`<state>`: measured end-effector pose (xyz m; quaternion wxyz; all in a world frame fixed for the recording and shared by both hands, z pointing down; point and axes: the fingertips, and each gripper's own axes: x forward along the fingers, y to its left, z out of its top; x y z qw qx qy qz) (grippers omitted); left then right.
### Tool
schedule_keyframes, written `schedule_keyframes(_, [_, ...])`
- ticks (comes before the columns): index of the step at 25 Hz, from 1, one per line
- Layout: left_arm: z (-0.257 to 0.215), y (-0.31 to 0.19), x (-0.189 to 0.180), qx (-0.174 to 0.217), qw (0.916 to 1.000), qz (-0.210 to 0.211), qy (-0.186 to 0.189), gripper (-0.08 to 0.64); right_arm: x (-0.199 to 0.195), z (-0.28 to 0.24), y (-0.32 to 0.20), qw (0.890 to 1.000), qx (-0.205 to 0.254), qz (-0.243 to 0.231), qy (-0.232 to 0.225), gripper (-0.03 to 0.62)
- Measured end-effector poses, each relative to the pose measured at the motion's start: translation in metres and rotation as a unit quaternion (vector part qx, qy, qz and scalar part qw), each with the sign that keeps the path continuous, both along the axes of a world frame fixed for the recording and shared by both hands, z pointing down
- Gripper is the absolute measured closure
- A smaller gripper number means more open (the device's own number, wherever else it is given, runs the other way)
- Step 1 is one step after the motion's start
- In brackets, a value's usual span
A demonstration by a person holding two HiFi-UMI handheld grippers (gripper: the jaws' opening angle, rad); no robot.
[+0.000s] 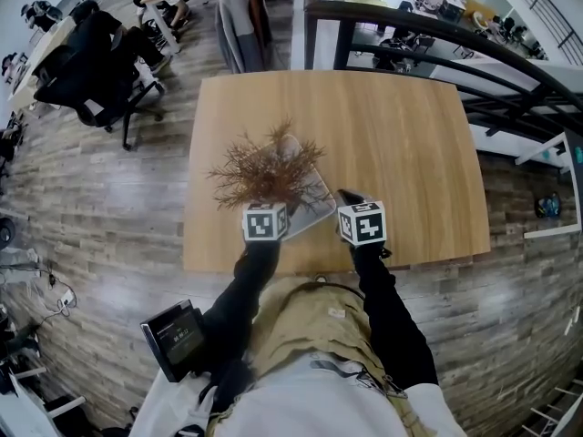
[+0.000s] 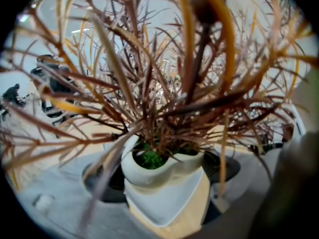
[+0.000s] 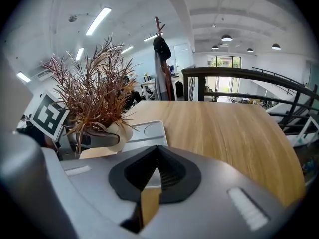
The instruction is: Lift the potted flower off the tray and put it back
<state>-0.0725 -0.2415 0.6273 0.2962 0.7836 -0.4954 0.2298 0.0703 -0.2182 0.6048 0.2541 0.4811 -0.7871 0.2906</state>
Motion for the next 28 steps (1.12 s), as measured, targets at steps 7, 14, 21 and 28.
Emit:
schedule_keyframes(7, [0.036, 0.007, -0.002, -0.006, 0.9999, 0.015, -0.003, 0.1, 0.002, 0.019, 0.007, 1.0, -0.005, 0.008, 0.011, 0.588])
schedule_keyframes(14, [0.085, 0.001, -0.007, -0.018, 0.9995, 0.025, -0.002, 0.101, -0.002, 0.055, 0.001, 1.0, -0.017, 0.012, 0.019, 0.588])
schedule_keyframes(21, [0.107, -0.003, -0.001, -0.008, 0.9995, 0.028, -0.007, 0.1, 0.005, 0.073, 0.001, 1.0, -0.018, 0.012, 0.022, 0.588])
schedule_keyframes(28, [0.126, -0.008, 0.0, 0.0, 0.9993, 0.036, -0.005, 0.1, 0.006, 0.088, -0.001, 1.0, -0.013, 0.014, 0.024, 0.588])
